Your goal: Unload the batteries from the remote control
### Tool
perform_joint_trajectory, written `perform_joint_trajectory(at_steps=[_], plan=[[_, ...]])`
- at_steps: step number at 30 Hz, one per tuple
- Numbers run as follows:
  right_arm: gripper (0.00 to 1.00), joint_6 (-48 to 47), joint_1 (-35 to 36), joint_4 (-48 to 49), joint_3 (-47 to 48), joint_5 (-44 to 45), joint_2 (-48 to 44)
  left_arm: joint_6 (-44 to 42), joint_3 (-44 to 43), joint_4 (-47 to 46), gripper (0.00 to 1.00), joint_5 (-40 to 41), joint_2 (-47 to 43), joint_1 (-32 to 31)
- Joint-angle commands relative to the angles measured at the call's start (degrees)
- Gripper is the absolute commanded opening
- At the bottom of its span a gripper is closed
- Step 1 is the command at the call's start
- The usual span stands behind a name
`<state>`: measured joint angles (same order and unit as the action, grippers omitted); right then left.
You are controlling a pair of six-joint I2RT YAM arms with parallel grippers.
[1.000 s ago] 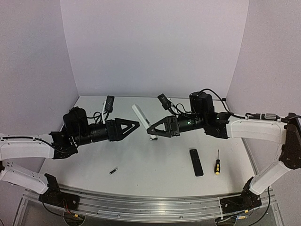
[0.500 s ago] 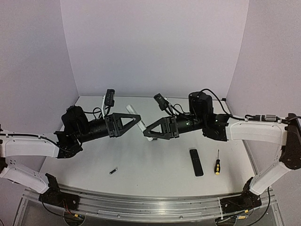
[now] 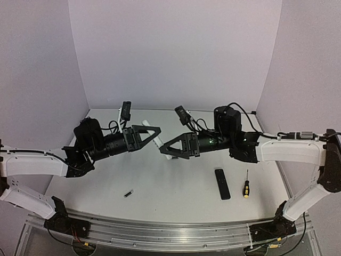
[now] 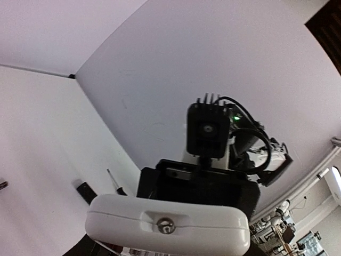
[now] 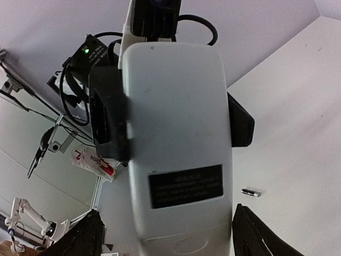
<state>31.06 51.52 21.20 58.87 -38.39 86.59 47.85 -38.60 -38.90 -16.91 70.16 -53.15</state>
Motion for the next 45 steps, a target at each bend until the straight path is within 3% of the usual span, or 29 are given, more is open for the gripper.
perform_joint_trajectory(at_steps=[1,4,6,9,11,14,27,34,41,45], plan=[[0.80,0.58,-0.74,-4.24,-5.95,13.53,-6.62,0.40,-6.37,21.71,0.12,13.84,-2.31,0.23],[0.82,-0.52,-1.14,-20.23,-7.62,28.91,-12.63,0.33,-13.51,45.12,0.12,24.65,-0.83,0.37],[0.83,0.69,-1.15,-36.73,-6.98,40.47,-15.68,1.32,-18.13,63.67,0.11,30.76,2.07,1.43],[0.84,0.63,-1.50,-48.55,-8.68,52.26,-19.35,1.91,-19.22,74.91,0.07,30.57,5.71,6.91],[0.85,0.86,-2.20,-53.93,-9.66,56.20,-20.65,0.73,-16.92,76.54,0.07,26.67,6.60,11.84],[0.86,0.59,-3.55,-58.35,-10.58,59.58,-20.57,-1.08,-14.84,79.22,0.11,27.03,8.30,17.22],[0.85,1.80,-8.57,-59.52,-10.47,54.70,-4.95,-4.59,-14.15,79.86,0.17,27.80,20.10,22.98],[0.85,0.82,-9.95,-58.54,-12.12,51.70,-2.30,-5.46,-13.90,77.63,0.39,26.21,25.28,24.28],[0.81,0.87,-10.13,-55.54,-13.26,47.79,0.10,-5.56,-14.55,76.87,0.71,25.98,26.89,24.39],[0.79,0.11,-10.12,-54.47,-13.58,48.14,0.90,-5.37,-14.40,76.68,0.80,26.04,26.57,24.40]])
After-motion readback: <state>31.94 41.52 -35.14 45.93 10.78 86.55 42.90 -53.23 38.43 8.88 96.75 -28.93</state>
